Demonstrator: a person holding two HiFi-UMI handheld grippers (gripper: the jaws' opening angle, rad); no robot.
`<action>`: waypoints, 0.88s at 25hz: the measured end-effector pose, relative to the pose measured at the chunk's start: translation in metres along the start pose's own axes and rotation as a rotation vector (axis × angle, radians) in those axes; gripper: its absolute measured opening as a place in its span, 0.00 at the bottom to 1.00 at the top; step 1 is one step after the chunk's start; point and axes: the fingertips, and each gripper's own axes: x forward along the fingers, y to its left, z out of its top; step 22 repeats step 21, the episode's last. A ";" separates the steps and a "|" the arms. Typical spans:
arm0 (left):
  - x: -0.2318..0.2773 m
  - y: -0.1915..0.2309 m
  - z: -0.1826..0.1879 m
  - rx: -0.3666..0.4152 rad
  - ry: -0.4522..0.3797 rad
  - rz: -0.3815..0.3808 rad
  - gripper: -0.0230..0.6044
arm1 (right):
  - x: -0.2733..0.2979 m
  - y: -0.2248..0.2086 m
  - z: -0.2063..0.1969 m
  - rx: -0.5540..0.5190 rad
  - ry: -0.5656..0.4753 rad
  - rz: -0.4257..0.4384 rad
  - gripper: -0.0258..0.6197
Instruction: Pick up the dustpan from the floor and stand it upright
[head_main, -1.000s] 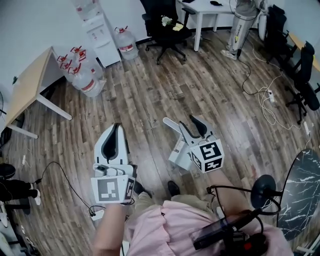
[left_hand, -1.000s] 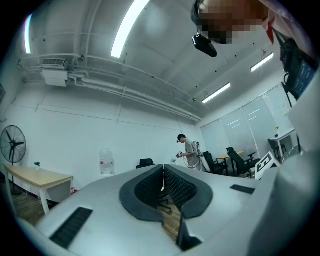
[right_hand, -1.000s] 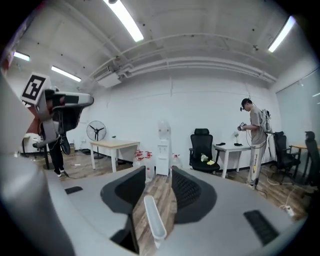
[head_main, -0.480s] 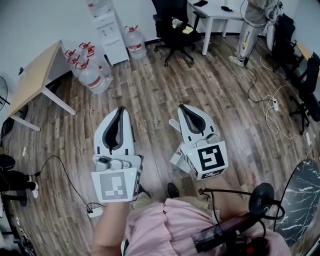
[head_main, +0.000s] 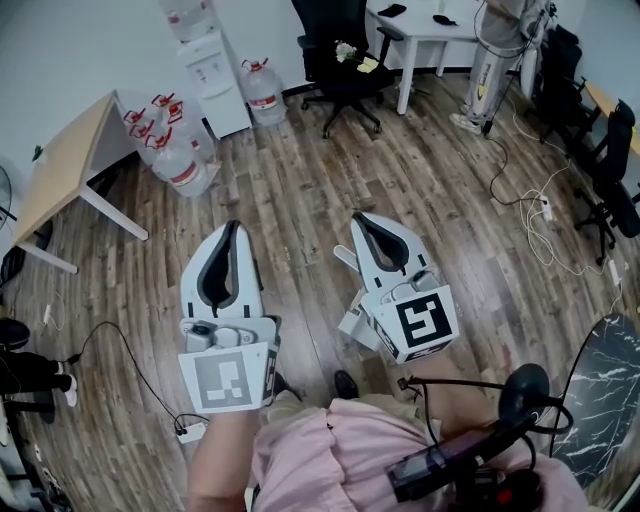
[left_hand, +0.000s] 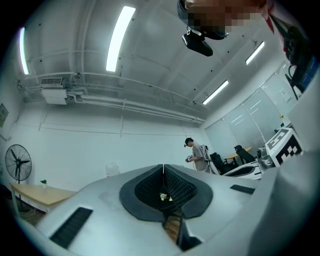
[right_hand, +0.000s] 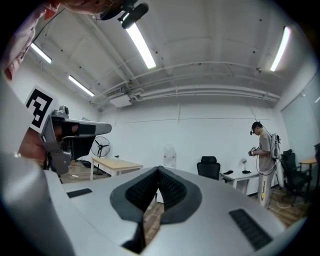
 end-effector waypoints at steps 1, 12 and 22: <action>0.000 0.000 0.000 0.000 0.002 -0.001 0.06 | 0.000 0.001 0.000 0.000 -0.001 0.004 0.04; -0.001 -0.004 0.003 0.017 0.005 -0.014 0.06 | -0.001 0.003 0.005 0.002 -0.008 0.009 0.04; -0.001 -0.008 -0.005 0.013 0.013 -0.022 0.06 | -0.001 0.005 -0.001 0.002 0.001 0.009 0.04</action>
